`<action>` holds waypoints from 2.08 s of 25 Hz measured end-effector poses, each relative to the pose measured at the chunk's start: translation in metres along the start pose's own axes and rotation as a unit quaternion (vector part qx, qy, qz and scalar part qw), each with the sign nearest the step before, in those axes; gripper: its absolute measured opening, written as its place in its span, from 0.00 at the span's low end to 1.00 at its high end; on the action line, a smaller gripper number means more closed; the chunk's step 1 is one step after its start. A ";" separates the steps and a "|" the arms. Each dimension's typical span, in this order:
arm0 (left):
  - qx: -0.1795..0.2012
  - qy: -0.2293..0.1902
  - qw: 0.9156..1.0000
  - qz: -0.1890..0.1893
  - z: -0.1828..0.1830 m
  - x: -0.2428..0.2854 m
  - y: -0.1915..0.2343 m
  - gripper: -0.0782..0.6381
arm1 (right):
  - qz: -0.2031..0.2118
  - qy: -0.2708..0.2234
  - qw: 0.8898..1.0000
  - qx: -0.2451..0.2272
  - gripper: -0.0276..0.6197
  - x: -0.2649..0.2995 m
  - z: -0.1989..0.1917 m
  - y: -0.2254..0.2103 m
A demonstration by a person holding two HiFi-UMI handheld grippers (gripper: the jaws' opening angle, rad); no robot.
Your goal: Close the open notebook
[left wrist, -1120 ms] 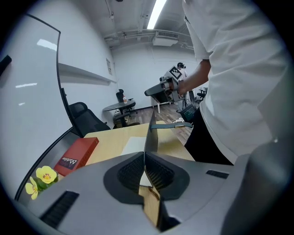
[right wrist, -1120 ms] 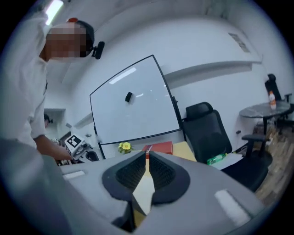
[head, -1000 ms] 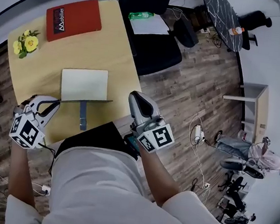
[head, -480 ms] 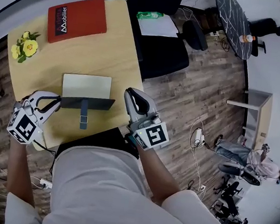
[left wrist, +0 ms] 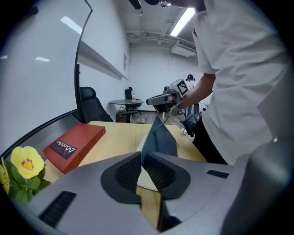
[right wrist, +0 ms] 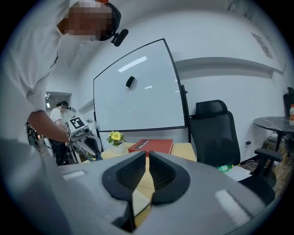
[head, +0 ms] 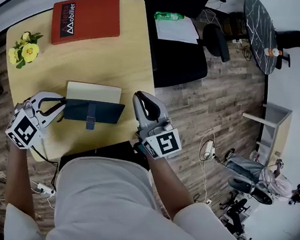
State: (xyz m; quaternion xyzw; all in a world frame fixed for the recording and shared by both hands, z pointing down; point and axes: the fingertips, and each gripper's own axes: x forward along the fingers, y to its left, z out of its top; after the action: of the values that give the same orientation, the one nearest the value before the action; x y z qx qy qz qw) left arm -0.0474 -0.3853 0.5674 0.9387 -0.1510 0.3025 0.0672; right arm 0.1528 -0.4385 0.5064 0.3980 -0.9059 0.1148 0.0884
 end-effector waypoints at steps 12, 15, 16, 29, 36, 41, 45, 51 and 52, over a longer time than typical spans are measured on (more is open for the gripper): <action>-0.058 0.009 0.998 0.006 -0.022 0.030 0.032 0.17 | 0.012 0.021 0.999 0.037 0.08 0.032 -0.026 -0.032; -0.071 0.014 0.997 0.005 -0.029 0.036 0.037 0.17 | 0.017 0.024 0.999 0.042 0.08 0.039 -0.030 -0.035; -0.075 0.016 0.997 0.005 -0.030 0.037 0.038 0.17 | 0.020 0.025 0.999 0.042 0.08 0.041 -0.031 -0.035; -0.101 0.081 0.991 0.031 -0.061 0.066 0.053 0.19 | 0.022 0.033 0.996 0.077 0.08 0.052 -0.045 -0.052; -0.095 0.085 0.990 0.062 -0.066 0.071 0.055 0.20 | 0.021 0.028 0.997 0.073 0.08 0.053 -0.043 -0.049; -0.083 0.086 0.988 0.102 -0.063 0.056 0.057 0.23 | 0.019 0.018 0.998 0.060 0.08 0.044 -0.028 -0.041; -0.098 0.031 0.983 0.151 -0.034 0.015 0.057 0.23 | 0.016 0.005 0.999 0.038 0.08 0.022 -0.009 -0.024; -0.131 -0.127 0.958 0.220 0.030 -0.071 0.034 0.22 | -0.011 -0.046 0.999 -0.006 0.08 -0.029 0.037 0.016; -0.139 -0.154 0.950 0.234 0.040 -0.087 0.028 0.22 | -0.013 -0.054 0.998 -0.014 0.08 -0.039 0.046 0.024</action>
State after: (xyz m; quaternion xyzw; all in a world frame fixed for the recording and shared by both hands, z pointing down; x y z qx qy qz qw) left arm -0.1020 -0.3991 0.4852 0.8935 -0.4156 0.1372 0.1006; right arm 0.1582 -0.4086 0.4495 0.4144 -0.9055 0.0791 0.0463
